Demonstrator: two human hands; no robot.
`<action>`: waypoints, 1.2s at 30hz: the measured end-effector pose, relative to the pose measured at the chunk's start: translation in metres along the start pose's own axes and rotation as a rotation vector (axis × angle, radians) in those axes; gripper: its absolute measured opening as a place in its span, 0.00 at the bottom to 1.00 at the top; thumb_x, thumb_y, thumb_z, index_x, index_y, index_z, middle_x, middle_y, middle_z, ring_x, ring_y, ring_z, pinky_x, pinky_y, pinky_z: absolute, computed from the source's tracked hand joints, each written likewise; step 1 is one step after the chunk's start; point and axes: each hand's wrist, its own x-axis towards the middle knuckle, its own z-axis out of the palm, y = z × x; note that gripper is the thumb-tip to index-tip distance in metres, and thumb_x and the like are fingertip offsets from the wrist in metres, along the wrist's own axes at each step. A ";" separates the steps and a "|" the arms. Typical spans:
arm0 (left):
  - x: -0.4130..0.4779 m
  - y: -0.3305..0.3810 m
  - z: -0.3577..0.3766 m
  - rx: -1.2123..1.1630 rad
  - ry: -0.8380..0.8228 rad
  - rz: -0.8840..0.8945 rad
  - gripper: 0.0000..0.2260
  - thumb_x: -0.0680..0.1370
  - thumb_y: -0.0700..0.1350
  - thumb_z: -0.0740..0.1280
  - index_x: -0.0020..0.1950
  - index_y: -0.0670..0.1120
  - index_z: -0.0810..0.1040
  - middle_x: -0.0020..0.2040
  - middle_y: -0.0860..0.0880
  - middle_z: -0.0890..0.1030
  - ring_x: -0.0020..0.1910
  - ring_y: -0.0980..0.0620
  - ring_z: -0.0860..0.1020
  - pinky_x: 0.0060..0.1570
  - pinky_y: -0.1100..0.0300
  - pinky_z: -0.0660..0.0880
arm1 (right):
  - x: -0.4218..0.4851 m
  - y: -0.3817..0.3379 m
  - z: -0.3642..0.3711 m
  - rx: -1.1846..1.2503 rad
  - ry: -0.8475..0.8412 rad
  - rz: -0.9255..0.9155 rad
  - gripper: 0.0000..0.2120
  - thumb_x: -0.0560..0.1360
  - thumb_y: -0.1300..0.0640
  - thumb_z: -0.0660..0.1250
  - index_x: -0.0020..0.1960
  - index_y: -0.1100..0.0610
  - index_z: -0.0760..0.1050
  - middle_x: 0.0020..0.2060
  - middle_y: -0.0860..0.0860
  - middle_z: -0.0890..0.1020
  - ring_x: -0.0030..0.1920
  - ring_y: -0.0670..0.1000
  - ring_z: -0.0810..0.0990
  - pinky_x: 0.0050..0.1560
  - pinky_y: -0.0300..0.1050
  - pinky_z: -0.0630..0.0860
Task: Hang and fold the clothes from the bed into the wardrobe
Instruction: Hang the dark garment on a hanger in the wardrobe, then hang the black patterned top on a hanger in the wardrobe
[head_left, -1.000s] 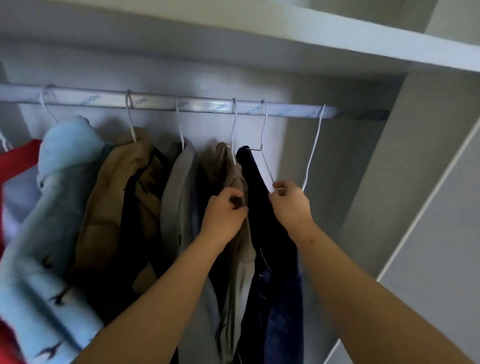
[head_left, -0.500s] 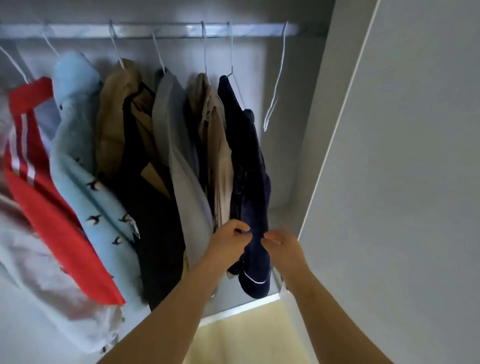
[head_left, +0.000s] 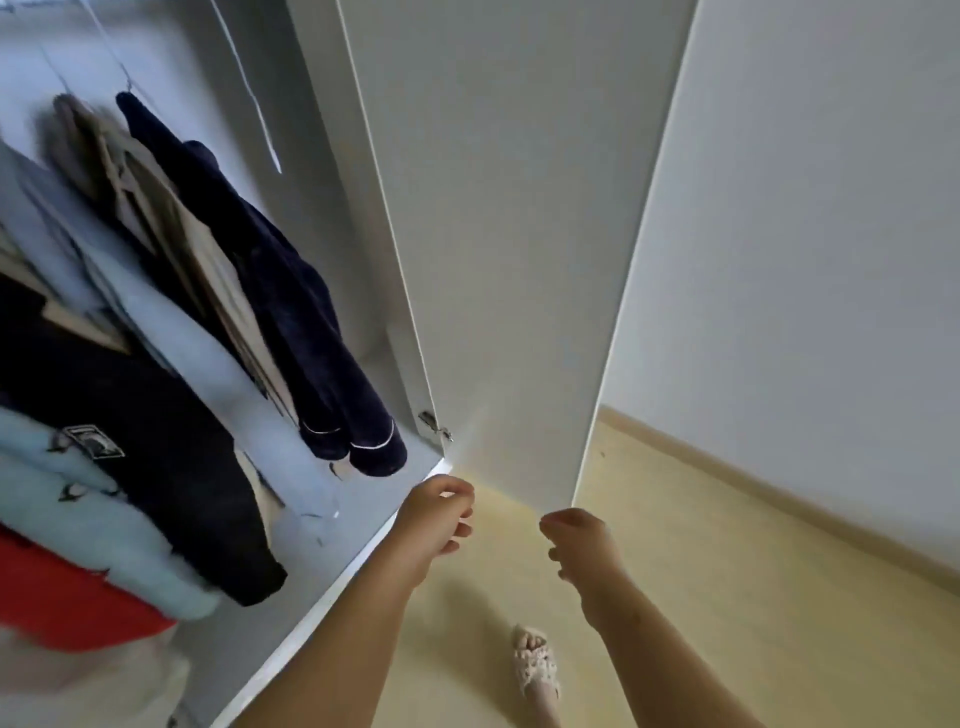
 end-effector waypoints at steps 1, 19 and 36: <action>-0.013 -0.011 0.011 0.019 -0.040 0.000 0.04 0.77 0.44 0.61 0.47 0.49 0.76 0.41 0.50 0.77 0.32 0.54 0.76 0.33 0.64 0.70 | -0.016 0.016 -0.011 0.039 0.029 0.035 0.08 0.73 0.68 0.60 0.45 0.75 0.71 0.35 0.54 0.66 0.36 0.50 0.62 0.33 0.41 0.56; -0.267 -0.104 0.339 0.376 -0.651 0.120 0.06 0.78 0.41 0.62 0.42 0.50 0.73 0.36 0.51 0.74 0.31 0.54 0.75 0.28 0.64 0.67 | -0.290 0.281 -0.302 0.515 0.738 0.266 0.06 0.76 0.61 0.60 0.43 0.55 0.74 0.37 0.51 0.77 0.36 0.49 0.74 0.33 0.40 0.70; -0.504 -0.148 0.626 0.698 -1.063 0.274 0.06 0.79 0.41 0.60 0.44 0.48 0.74 0.37 0.50 0.76 0.32 0.55 0.75 0.30 0.64 0.68 | -0.459 0.452 -0.519 0.873 1.125 0.333 0.08 0.73 0.66 0.60 0.39 0.58 0.74 0.31 0.52 0.72 0.28 0.49 0.65 0.28 0.39 0.62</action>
